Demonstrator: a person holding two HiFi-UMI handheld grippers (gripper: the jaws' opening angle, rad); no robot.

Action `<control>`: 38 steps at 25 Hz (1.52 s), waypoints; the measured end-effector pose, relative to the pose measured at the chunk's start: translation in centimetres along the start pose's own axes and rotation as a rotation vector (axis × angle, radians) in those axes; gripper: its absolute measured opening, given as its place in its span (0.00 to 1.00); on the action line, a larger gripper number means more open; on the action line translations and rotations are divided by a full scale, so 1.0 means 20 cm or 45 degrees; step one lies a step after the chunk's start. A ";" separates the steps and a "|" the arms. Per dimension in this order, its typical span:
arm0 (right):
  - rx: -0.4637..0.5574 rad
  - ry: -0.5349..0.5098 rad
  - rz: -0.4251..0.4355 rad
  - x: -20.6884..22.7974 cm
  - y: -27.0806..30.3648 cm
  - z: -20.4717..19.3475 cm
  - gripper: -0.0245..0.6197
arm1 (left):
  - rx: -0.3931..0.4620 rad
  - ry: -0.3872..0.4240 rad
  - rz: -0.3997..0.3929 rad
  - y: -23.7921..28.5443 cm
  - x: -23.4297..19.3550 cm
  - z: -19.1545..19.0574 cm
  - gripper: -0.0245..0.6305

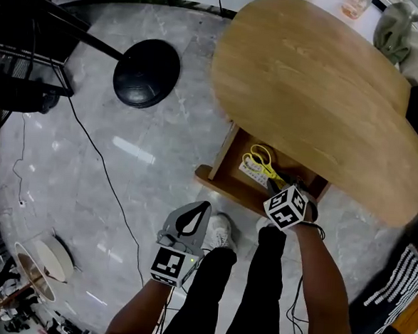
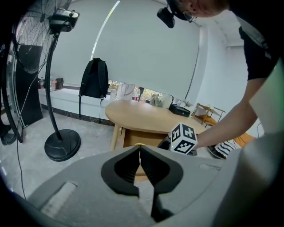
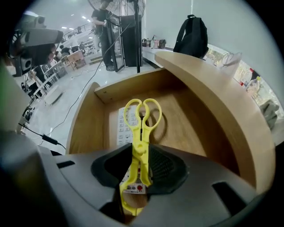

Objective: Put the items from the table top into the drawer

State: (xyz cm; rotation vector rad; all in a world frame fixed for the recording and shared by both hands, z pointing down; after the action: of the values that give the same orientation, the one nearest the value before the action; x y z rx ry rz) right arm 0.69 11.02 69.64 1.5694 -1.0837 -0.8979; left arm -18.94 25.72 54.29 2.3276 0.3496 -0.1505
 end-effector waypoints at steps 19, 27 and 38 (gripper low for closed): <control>0.334 0.155 -0.044 -0.06 -0.73 -0.01 0.33 | 0.024 0.072 -0.054 0.04 0.08 0.27 0.07; 0.537 0.397 -0.198 0.04 -1.14 -0.06 0.19 | 0.078 0.099 -0.121 0.10 0.25 0.55 0.07; 0.738 0.703 -0.389 0.14 -1.80 -0.13 0.03 | 0.177 0.213 -0.219 0.00 0.51 0.98 0.07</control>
State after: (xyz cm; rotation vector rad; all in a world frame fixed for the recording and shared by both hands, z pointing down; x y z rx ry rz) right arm 11.75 13.18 35.19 2.3330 -0.7382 -0.2909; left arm -9.34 13.80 38.31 2.4522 0.6414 -0.0654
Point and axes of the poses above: the fingertips, and each gripper's own axes: y forward along the fingers, x to its right, z out of its top, the point moved 9 cm from there along -y, backward along the fingers, and after that the axes turned 9 degrees about -x, right-handed, at the moved point
